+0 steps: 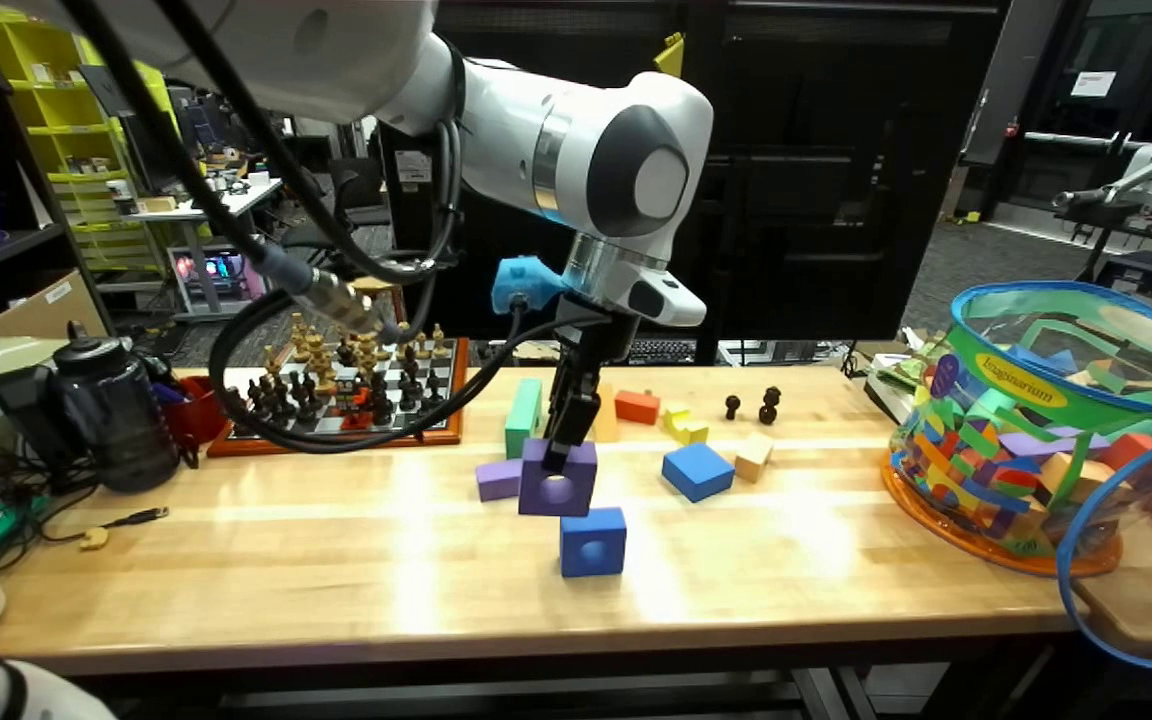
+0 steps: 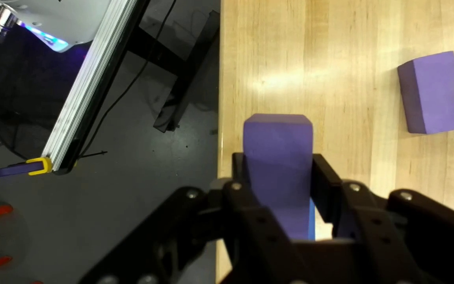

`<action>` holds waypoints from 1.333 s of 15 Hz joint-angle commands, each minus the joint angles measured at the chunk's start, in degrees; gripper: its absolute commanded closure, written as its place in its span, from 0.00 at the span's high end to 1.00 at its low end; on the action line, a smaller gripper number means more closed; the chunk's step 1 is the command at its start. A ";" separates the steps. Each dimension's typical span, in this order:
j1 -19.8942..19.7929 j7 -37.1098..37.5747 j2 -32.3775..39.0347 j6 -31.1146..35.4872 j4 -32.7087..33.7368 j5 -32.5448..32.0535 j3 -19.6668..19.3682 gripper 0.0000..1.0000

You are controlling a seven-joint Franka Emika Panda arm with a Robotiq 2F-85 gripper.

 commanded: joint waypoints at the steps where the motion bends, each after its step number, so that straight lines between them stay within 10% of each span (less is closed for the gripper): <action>1: -0.69 -1.44 -0.69 0.51 -0.39 -2.19 0.10 0.16; 20: -0.52 -6.07 6.20 4.13 3.79 -4.47 -0.48 0.16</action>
